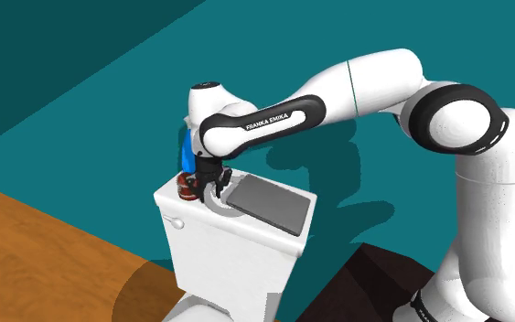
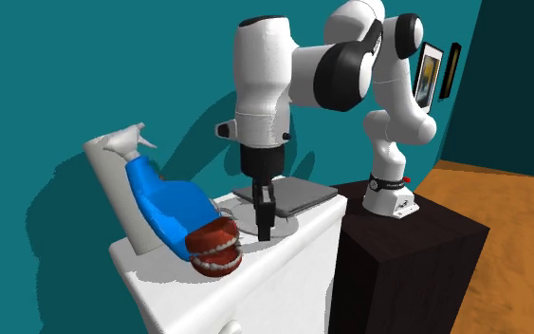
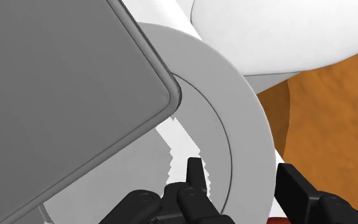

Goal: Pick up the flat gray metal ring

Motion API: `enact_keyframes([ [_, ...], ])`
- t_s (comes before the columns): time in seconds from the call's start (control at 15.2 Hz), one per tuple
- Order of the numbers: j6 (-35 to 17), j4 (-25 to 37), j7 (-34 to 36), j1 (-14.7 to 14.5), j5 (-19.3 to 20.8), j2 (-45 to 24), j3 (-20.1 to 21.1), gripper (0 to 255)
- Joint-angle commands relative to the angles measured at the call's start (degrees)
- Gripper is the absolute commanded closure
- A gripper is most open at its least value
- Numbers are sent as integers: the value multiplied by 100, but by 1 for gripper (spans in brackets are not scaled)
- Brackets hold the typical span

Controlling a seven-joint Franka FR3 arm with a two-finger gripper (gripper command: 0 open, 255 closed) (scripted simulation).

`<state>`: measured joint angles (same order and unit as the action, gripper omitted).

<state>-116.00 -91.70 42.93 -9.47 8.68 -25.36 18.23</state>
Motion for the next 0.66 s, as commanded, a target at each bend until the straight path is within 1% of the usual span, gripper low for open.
enact_keyframes([
  [0.0, 131, 76, -17, 6, -22, 62, 10, 255],
  [0.46, 607, 425, -58, 5, -80, 195, 38, 255],
  [0.59, 617, 434, -59, 5, -82, 198, 39, 255],
])
